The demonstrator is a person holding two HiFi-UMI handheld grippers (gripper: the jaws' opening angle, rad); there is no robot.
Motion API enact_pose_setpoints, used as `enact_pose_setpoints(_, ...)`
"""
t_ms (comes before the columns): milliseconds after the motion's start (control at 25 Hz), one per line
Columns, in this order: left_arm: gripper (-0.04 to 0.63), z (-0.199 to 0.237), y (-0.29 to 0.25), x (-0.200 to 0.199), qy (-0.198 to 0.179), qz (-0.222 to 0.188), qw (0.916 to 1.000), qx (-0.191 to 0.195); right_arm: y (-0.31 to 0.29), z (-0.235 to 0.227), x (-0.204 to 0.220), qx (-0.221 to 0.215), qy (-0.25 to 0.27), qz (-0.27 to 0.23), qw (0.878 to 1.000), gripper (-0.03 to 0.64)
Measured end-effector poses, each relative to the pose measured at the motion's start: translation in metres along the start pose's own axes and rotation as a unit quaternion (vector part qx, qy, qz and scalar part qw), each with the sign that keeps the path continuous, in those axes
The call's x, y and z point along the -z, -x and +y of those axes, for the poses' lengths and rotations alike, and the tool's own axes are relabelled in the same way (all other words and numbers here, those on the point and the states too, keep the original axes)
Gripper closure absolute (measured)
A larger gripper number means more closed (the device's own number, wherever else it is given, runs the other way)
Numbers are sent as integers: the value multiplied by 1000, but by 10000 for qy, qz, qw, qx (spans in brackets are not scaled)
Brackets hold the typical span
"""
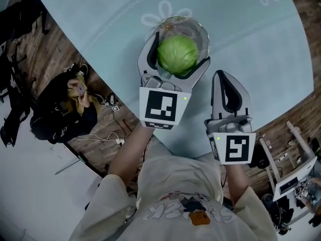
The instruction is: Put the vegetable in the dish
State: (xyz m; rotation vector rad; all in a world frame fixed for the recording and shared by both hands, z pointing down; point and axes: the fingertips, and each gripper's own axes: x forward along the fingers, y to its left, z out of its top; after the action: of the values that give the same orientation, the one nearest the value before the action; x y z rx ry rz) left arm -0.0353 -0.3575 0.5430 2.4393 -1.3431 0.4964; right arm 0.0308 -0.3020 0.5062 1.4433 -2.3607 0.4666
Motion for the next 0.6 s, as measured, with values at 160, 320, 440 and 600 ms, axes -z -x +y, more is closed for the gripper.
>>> enact_pose_setpoints(160, 54, 1, -13, 8, -93, 138, 9998, 50, -9, -4, 3, 7, -51, 32, 10000, 594)
enact_pose_setpoints(320, 54, 5, -25, 14, -238, 267, 9994, 18, -15, -10, 4, 55, -114, 55, 9999, 594)
enact_pose_setpoints(440, 55, 6, -33, 17, -376, 381, 9986, -28, -15, -13, 7, 72, -151, 74, 9998, 594)
enact_pose_setpoints(600, 54, 4, -41, 24, -435, 509, 9978, -33, -14, -18, 13, 75, -178, 121, 9997, 594)
